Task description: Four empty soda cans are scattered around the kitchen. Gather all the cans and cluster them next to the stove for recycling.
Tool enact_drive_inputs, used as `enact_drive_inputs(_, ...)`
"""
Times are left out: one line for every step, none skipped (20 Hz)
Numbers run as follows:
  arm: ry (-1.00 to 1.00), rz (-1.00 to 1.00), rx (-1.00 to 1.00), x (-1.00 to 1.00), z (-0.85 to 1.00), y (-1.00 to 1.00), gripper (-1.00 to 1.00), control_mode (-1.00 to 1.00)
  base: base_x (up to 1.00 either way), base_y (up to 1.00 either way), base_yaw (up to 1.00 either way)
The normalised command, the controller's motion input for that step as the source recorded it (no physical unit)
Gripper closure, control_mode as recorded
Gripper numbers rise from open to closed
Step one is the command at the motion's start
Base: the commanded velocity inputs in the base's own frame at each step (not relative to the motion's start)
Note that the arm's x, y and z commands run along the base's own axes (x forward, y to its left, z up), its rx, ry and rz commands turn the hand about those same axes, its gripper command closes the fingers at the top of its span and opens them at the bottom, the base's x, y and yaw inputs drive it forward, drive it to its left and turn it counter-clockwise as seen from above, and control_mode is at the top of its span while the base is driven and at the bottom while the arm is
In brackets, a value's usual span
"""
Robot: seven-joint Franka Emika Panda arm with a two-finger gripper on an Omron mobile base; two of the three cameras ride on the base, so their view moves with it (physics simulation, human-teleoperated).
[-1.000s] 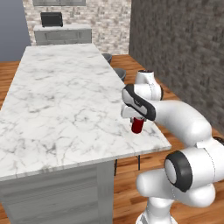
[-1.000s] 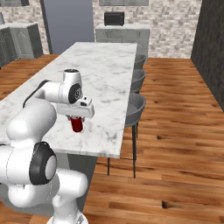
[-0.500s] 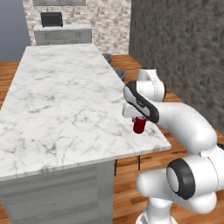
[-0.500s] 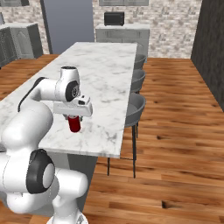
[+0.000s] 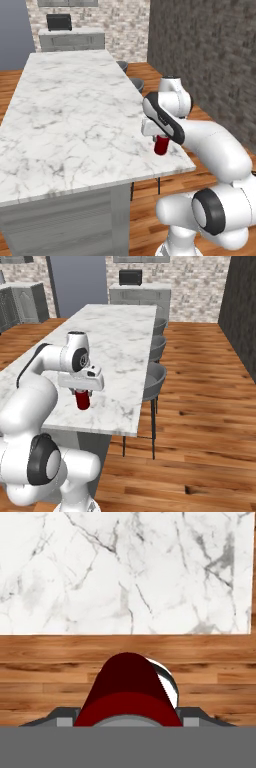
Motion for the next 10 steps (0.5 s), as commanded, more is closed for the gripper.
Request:
enact_drive_inputs(0.02, 0.00, 0.00, -0.10, 0.01, 0.00, 1.00, -1.00, 0.00, 0.00, 0.00)
enact_drive_inputs(0.00, 0.00, 0.00, -0.11, 0.00, 0.00, 1.00, -1.00, 0.00, 0.00, 0.00)
enact_drive_inputs(0.00, 0.00, 0.00, -0.12, 0.00, 0.00, 1.00, -1.00, 0.00, 0.00, 0.00)
enact_drive_inputs(0.00, 0.00, 0.00, -0.11, 0.00, 0.00, 1.00, -1.00, 0.00, 0.00, 0.00)
enact_drive_inputs(0.00, 0.00, 0.00, -0.09, 0.00, 0.00, 1.00, -1.00, 0.00, 0.00, 0.00)
enact_drive_inputs(0.00, 0.00, 0.00, -0.11, 0.00, 0.00, 1.00, -1.00, 0.00, 0.00, 0.00)
enact_drive_inputs(0.00, 0.00, 0.00, -0.15, 0.00, 0.00, 1.00, -1.00, 0.00, 0.00, 0.00)
enact_drive_inputs(0.00, 0.00, 0.00, 0.00, 0.00, 0.00, 1.00, 1.00, -0.24, 0.00, 0.02)
enact_drive_inputs(0.00, 0.00, 0.00, 0.00, 0.00, 0.00, 1.00, 1.00, -0.19, 0.00, 0.01)
enact_drive_inputs(0.00, 0.00, 0.00, 0.00, 0.00, 0.00, 1.00, 1.00, -0.26, 0.00, 0.01)
